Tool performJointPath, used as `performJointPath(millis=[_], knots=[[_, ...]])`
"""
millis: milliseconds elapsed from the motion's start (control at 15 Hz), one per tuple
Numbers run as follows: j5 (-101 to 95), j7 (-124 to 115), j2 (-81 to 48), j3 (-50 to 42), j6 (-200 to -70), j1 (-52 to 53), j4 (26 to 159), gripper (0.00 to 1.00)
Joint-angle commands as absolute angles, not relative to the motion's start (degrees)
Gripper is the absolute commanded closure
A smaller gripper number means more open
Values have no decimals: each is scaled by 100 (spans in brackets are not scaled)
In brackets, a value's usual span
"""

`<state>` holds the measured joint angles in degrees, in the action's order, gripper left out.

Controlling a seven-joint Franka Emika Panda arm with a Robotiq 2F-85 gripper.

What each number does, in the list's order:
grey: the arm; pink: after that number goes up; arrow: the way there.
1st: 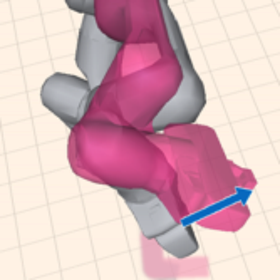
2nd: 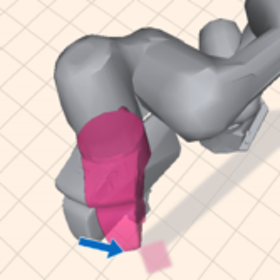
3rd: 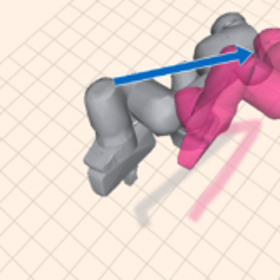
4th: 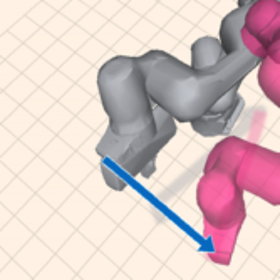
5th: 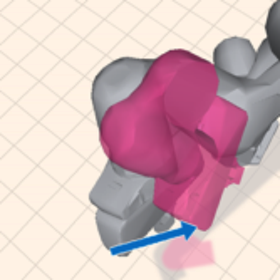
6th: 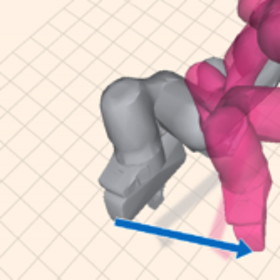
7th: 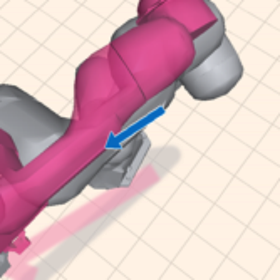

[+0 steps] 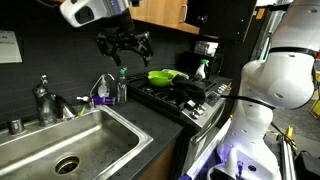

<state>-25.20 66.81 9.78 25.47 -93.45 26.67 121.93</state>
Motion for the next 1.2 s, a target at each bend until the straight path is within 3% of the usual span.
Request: performJointPath(millis=[0, 667, 1133], knots=[[-2612, 6803, 844, 2552, -9258, 2680, 12083, 0], [-3316, 7982, 484, 2808, -9226, 2851, 11873, 0], [-3333, 8642, 698, 2702, -10000, 2809, 12387, 0]])
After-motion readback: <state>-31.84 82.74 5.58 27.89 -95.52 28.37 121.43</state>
